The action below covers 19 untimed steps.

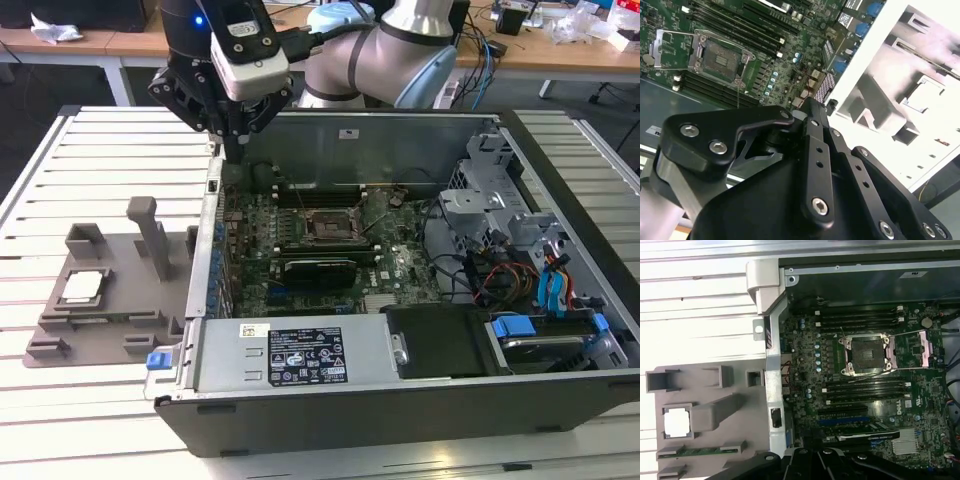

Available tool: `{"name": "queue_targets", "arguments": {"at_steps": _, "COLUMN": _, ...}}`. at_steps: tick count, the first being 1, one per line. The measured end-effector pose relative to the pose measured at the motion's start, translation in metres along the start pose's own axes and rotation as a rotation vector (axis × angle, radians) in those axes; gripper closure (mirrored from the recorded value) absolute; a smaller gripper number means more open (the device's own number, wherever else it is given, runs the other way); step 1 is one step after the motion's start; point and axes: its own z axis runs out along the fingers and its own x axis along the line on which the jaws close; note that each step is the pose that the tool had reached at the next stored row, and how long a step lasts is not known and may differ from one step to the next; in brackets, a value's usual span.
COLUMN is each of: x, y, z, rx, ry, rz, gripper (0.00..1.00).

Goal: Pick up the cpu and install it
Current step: 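Reach for the cpu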

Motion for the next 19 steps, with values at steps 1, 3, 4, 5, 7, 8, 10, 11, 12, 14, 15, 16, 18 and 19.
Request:
{"name": "queue_targets", "arguments": {"at_steps": 1, "x": 0.0001, "y": 0.0, "z": 0.0, "rx": 0.0001, "ry": 0.0, "rz": 0.0, "gripper": 0.89}}
{"name": "queue_targets", "arguments": {"at_steps": 3, "x": 0.0009, "y": -0.0001, "z": -0.0001, "rx": 0.0001, "ry": 0.0, "rz": 0.0, "gripper": 0.89}}
{"name": "queue_targets", "arguments": {"at_steps": 4, "x": 0.0013, "y": -0.0001, "z": -0.0001, "rx": 0.0001, "ry": 0.0001, "rz": 0.0, "gripper": 0.89}}
{"name": "queue_targets", "arguments": {"at_steps": 5, "x": 0.0025, "y": -0.0002, "z": -0.0002, "rx": 0.0002, "ry": 0.0002, "rz": 0.0, "gripper": 0.89}}
{"name": "queue_targets", "arguments": {"at_steps": 7, "x": 0.0047, "y": -0.0003, "z": -0.0002, "rx": 0.0001, "ry": 0.0001, "rz": 0.0, "gripper": 0.89}}
{"name": "queue_targets", "arguments": {"at_steps": 8, "x": 0.005, "y": -0.0004, "z": -0.0002, "rx": 0.0001, "ry": 0.0001, "rz": 0.0, "gripper": 0.89}}
{"name": "queue_targets", "arguments": {"at_steps": 10, "x": 0.0075, "y": -0.0006, "z": -0.0002, "rx": 0.0001, "ry": 0.0001, "rz": 0.0, "gripper": 0.89}}
{"name": "queue_targets", "arguments": {"at_steps": 11, "x": 0.009, "y": -0.0007, "z": -0.0003, "rx": 0.0001, "ry": 0.0001, "rz": 0.0, "gripper": 0.89}}
{"name": "queue_targets", "arguments": {"at_steps": 12, "x": 0.0104, "y": -0.0008, "z": -0.0003, "rx": 0.0001, "ry": 0.0, "rz": 0.0, "gripper": 0.89}}
{"name": "queue_targets", "arguments": {"at_steps": 14, "x": 0.0124, "y": -0.0009, "z": -0.0004, "rx": 0.0001, "ry": 0.0001, "rz": 0.0, "gripper": 0.89}}
{"name": "queue_targets", "arguments": {"at_steps": 15, "x": 0.0143, "y": -0.0011, "z": -0.0004, "rx": 0.0001, "ry": 0.0001, "rz": 0.0, "gripper": 0.89}}
{"name": "queue_targets", "arguments": {"at_steps": 16, "x": 0.0153, "y": -0.0012, "z": -0.0004, "rx": 0.0001, "ry": 0.0, "rz": 0.0, "gripper": 0.89}}
{"name": "queue_targets", "arguments": {"at_steps": 18, "x": 0.0171, "y": -0.0013, "z": -0.0005, "rx": 0.0001, "ry": 0.0001, "rz": 0.0, "gripper": 0.89}}
{"name": "queue_targets", "arguments": {"at_steps": 19, "x": 0.0181, "y": -0.0014, "z": -0.0005, "rx": 0.0001, "ry": 0.0001, "rz": 0.0, "gripper": 0.89}}
